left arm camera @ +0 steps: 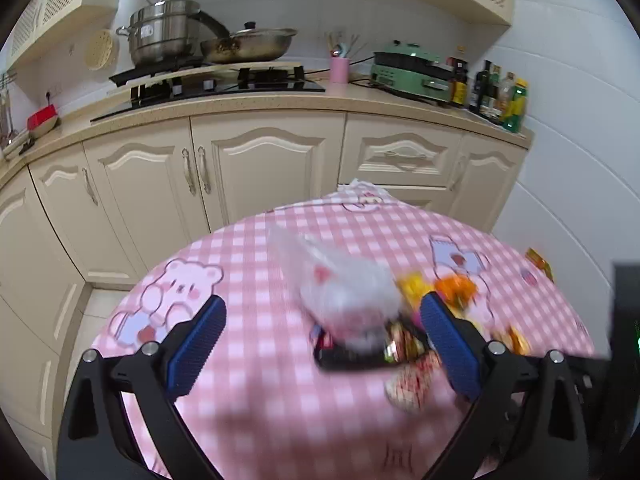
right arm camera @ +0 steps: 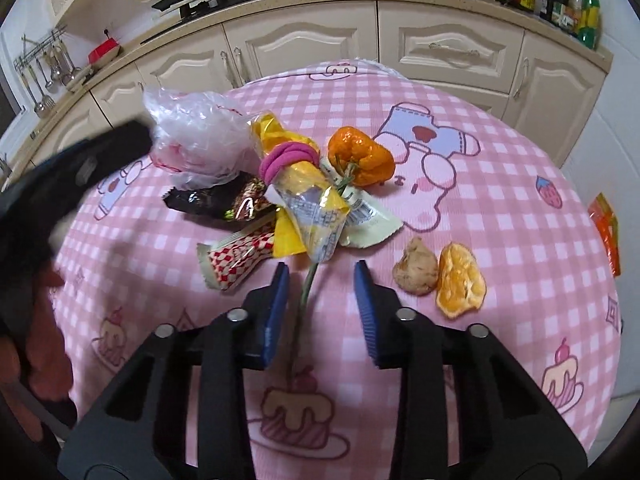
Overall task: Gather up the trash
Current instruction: 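Return both tools from the bin to the remaining trash on the table, then grasp the clear plastic bag with the left tool while the right tool grasps the orange pepper-shaped candy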
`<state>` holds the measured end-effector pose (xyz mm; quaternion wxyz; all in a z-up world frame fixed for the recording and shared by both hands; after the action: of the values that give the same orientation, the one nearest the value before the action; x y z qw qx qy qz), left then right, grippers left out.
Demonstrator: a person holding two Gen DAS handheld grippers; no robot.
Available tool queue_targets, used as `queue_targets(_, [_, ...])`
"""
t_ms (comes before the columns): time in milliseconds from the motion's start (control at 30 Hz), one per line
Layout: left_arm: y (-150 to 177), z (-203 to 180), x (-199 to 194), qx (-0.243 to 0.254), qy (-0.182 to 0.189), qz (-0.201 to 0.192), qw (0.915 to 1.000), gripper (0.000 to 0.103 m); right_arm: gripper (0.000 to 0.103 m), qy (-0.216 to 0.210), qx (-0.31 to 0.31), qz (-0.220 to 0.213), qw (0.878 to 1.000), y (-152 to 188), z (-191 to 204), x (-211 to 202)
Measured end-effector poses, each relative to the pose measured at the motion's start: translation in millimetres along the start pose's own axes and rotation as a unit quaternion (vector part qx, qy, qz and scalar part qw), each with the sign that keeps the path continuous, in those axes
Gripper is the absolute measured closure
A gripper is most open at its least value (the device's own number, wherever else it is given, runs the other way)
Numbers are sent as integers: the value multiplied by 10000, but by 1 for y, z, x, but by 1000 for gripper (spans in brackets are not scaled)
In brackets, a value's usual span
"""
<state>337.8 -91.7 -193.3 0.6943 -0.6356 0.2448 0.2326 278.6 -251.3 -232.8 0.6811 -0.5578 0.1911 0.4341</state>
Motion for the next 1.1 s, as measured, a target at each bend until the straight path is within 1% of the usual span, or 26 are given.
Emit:
queue_targets(33, [-4, -2, 9, -51, -27, 45, 10000, 7, 93, -48, 47, -10, 10000, 0, -2, 0])
queue_targets(133, [-10, -8, 27, -44, -63, 100, 9999, 8, 99, -157, 135, -47, 9998, 3, -9, -5])
queue_targets(167, [-9, -11, 31, 1, -32, 148, 9999, 25, 99, -190, 167, -63, 9997, 3, -11, -7])
queue_targets(200, [-7, -13, 35, 22, 71, 276, 9996, 50, 99, -313, 270, -114, 9991, 5, -14, -11])
queue_targets(233, [-6, -14, 38, 2, 104, 394, 9992, 58, 99, -355, 323, -157, 9987, 6, -16, -14])
queue_targets(300, [-1, -12, 36, 14, 120, 371, 9992, 65, 99, -399, 385, -228, 9982, 8, -18, -20])
queue_targets(400, [4, -6, 27, -23, 173, 323, 9993, 69, 99, -583, 525, -349, 9963, 11, -21, -30])
queue_targets(467, [7, -1, 15, -4, 170, 206, 9996, 70, 99, -753, 636, -439, 9942, 14, -21, -37])
queue_targets(533, [9, 5, 3, -2, 205, 125, 9997, 71, 99, -761, 660, -550, 9934, 17, -21, -48])
queue_targets(600, [13, 11, -9, 10, 203, 41, 9998, 72, 99, -863, 714, -645, 9916, 19, -20, -58])
queue_targets(733, [23, 19, -40, 74, 223, -151, 9996, 72, 99, -909, 726, -833, 9897, 25, -20, -81])
queue_targets(833, [30, 19, -61, 116, 267, -250, 9993, 72, 99, -855, 729, -944, 9892, 30, -22, -96])
queue_targets(1100, [37, 2, -99, 271, 522, -424, 9974, 72, 99, -800, 724, -1267, 9861, 40, -28, -135])
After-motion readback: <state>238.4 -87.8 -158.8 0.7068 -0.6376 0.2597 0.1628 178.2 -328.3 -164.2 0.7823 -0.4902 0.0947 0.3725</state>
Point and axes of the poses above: each gripper's, at about its wrist camera, not at the fingertips, and x roughly the way its jaws point, z to its left, y to its underside, the point moved 3 cm from there along x, roughly the way its jaws point, and after that the axes turned 14 degrees about -y, right-handed, at the moved point
